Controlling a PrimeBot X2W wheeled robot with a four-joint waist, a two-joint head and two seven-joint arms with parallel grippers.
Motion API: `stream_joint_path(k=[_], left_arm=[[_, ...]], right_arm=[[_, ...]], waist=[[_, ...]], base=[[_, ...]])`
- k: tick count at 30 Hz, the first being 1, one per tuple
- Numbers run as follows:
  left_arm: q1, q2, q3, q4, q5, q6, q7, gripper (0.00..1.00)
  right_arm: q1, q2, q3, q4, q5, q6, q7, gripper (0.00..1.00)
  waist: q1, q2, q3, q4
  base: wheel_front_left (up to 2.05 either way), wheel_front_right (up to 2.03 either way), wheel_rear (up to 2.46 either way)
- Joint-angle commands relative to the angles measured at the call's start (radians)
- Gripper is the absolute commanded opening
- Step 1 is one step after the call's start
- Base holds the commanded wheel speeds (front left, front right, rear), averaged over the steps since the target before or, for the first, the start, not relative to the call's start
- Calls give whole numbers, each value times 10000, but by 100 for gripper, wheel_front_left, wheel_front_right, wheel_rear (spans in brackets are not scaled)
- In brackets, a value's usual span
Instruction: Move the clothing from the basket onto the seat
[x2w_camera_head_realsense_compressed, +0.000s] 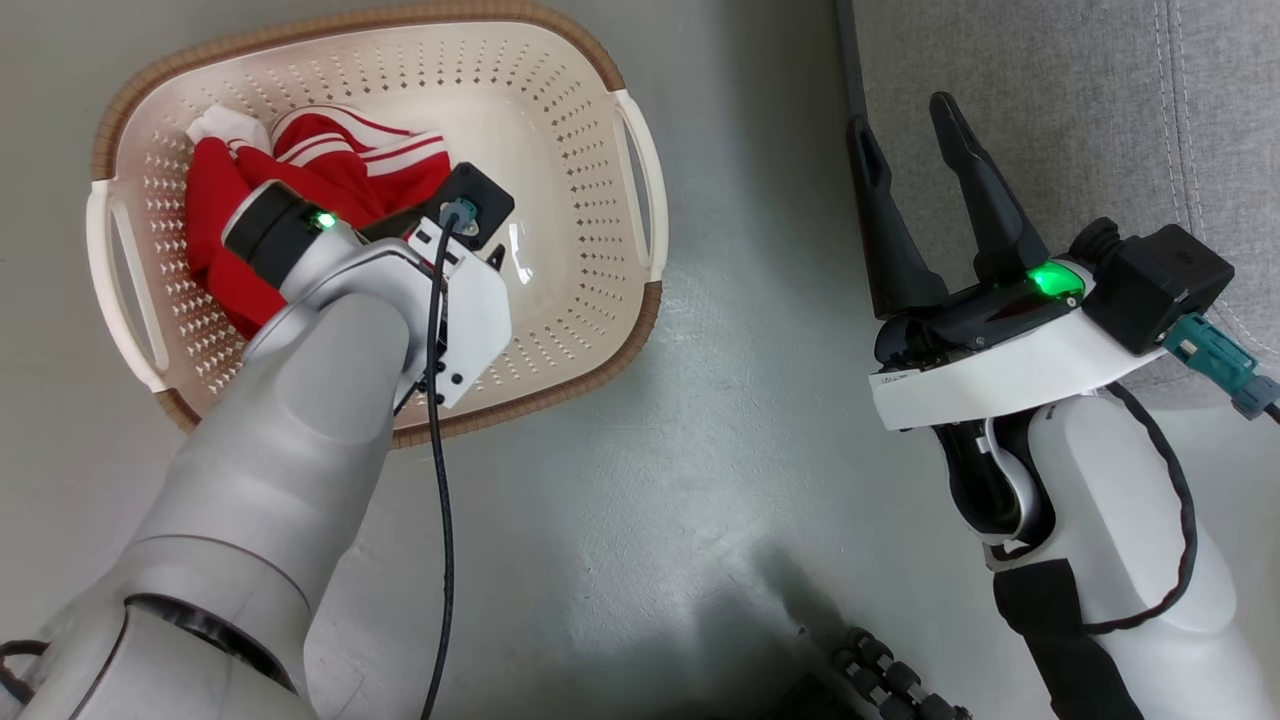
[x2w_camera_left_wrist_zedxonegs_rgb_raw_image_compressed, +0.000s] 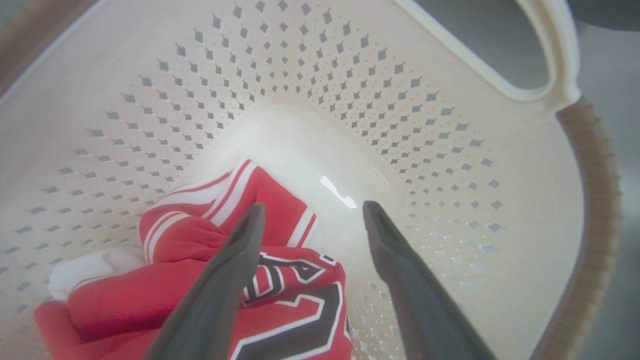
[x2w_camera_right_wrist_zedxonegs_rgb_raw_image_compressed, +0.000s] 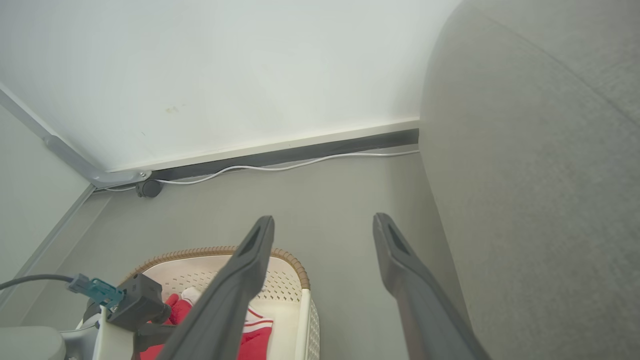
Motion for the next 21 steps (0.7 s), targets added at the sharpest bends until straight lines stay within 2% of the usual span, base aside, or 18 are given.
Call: stream_joint_path(k=[1, 7, 10, 21], left_arm=[[-234, 112, 32, 2, 88, -28, 106, 100], [-416, 266, -210, 228, 244, 222, 550, 100], [-442, 432, -626, 286, 626, 401, 733, 100], [-417, 798, -932, 369, 694, 557, 955, 100]], right_arm=[[210, 59, 152, -304, 108, 29, -59, 100], [223, 60, 186, -311, 259, 29, -59, 100], [216, 60, 215, -309, 320, 29, -59, 100], [181, 60, 288, -282, 379, 29, -59, 100]], waist=[[0, 0, 86, -65], [0, 0, 260, -144], [0, 0, 328, -157], [0, 0, 496, -66]], base=[[0, 0, 0], [0, 0, 0], [0, 0, 0], [0, 0, 0]])
